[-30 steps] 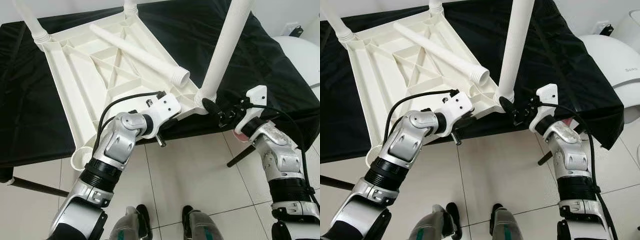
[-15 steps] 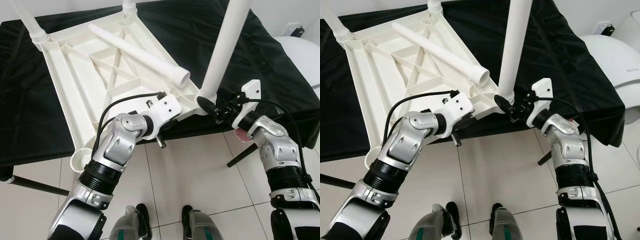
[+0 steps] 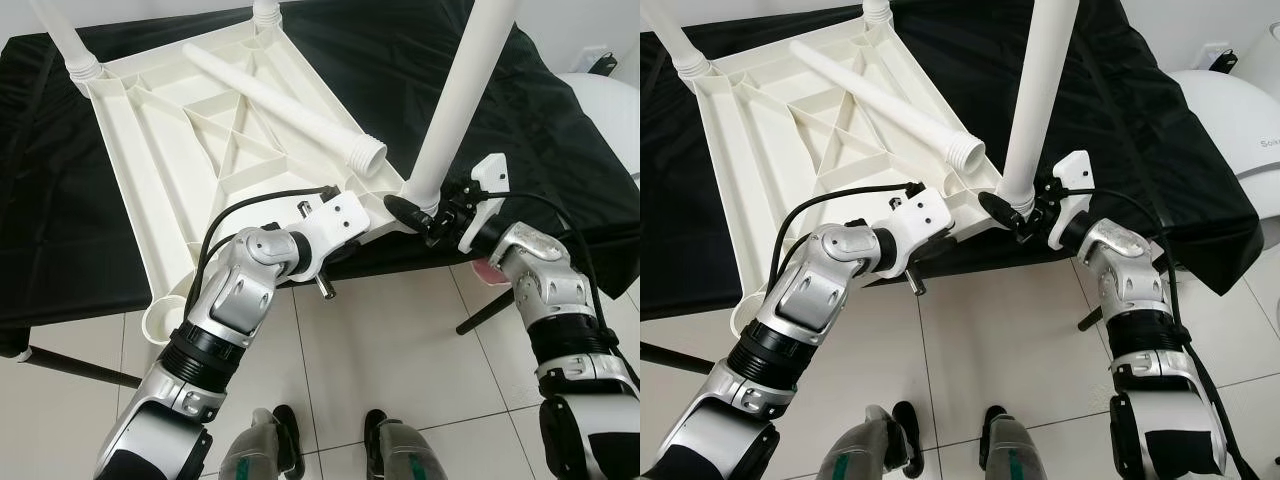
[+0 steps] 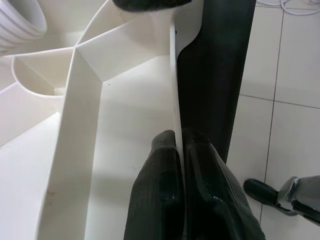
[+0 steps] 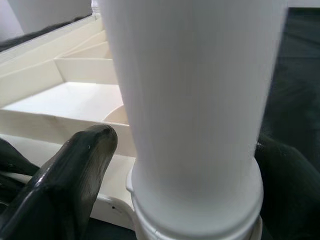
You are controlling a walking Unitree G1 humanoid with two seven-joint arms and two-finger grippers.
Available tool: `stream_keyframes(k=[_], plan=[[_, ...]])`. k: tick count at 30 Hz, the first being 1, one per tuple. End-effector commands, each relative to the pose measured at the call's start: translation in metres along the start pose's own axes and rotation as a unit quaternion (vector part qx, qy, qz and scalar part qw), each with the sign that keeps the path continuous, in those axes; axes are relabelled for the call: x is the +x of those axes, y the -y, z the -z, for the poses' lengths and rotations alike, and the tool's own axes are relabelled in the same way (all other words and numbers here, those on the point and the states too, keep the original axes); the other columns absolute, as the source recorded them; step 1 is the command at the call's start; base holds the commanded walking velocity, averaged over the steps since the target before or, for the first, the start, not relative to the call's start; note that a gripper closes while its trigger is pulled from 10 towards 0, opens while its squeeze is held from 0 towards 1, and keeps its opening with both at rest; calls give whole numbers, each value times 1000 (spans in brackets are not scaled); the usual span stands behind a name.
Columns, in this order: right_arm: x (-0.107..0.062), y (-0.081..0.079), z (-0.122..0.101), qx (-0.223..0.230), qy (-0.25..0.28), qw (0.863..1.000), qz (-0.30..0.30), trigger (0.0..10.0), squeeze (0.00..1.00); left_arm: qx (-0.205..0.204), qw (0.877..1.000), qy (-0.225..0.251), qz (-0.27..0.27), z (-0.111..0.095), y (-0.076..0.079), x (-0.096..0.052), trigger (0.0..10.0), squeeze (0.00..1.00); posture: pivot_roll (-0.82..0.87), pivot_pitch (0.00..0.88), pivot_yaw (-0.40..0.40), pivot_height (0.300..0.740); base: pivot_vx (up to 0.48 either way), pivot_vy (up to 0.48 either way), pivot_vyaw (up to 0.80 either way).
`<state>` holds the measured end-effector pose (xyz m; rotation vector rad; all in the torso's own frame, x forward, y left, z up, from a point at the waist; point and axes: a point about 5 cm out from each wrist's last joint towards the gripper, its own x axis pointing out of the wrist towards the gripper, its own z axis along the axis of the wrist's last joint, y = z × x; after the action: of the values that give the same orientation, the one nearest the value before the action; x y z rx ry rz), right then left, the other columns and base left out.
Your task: Building children table
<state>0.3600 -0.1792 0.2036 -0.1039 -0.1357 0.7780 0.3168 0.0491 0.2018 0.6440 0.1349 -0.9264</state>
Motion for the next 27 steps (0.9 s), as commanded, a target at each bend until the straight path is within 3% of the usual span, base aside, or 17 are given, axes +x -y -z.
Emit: stream_keyframes(k=[1, 7, 8, 10, 11, 12, 13, 15, 16, 26, 27], plan=[[-1, 0, 2, -5, -6, 1000, -8, 10000, 0, 18, 999, 5, -37, -6, -1, -3, 10000, 0, -113, 216, 34, 740, 0, 0, 0], [0, 6, 1, -15, -10, 1000, -8, 10000, 0, 22, 999, 4, -32, -6, 1, -3, 10000, 0, -113, 213, 39, 740, 0, 0, 0], [1, 7, 0, -17, -10, 1000, -6, 4902, 0, 23, 999, 2, -29, -5, 2, -3, 10000, 0, -113, 213, 40, 740, 0, 0, 0], [1, 8, 0, -18, -9, 1000, -5, 4902, 0, 24, 999, 1, -27, -5, 2, -3, 10000, 0, -113, 213, 40, 740, 0, 0, 0], [1, 9, 0, -19, -9, 1000, -6, 1569, 0, 24, 999, 1, -26, -4, 3, -3, 10000, 0, -112, 212, 40, 740, 0, 0, 0], [1, 9, 0, -19, -9, 1000, -6, 1569, 0, 24, 999, 1, -26, -4, 3, -3, 10000, 0, -112, 212, 40, 740, 0, 0, 0], [1, 9, 0, -20, -10, 1000, -9, 431, 0, 24, 999, 0, -25, -4, 3, -2, 10000, 0, -112, 207, 41, 740, 0, 0, 0], [1, 10, 0, -20, -11, 1000, -9, 667, 0, 24, 999, -1, -25, -4, 3, -2, 10000, 0, -112, 207, 41, 740, 0, 0, 0], [1, 10, 0, -22, -13, 1000, -8, 10000, 0, 24, 999, 0, -25, -4, 3, -2, 10000, 0, -112, 207, 41, 740, 0, 0, 0], [3, 12, 0, -23, -9, 1000, -7, 10000, 0, 26, 999, -1, -24, -5, 3, -2, 10000, 0, -115, 206, 43, 740, 0, 0, 0], [2, 11, 0, -18, -3, 1000, -5, 2392, 0, 25, 999, -1, -24, -5, 3, -2, 10000, 0, -114, 207, 43, 740, 0, 0, 0]])
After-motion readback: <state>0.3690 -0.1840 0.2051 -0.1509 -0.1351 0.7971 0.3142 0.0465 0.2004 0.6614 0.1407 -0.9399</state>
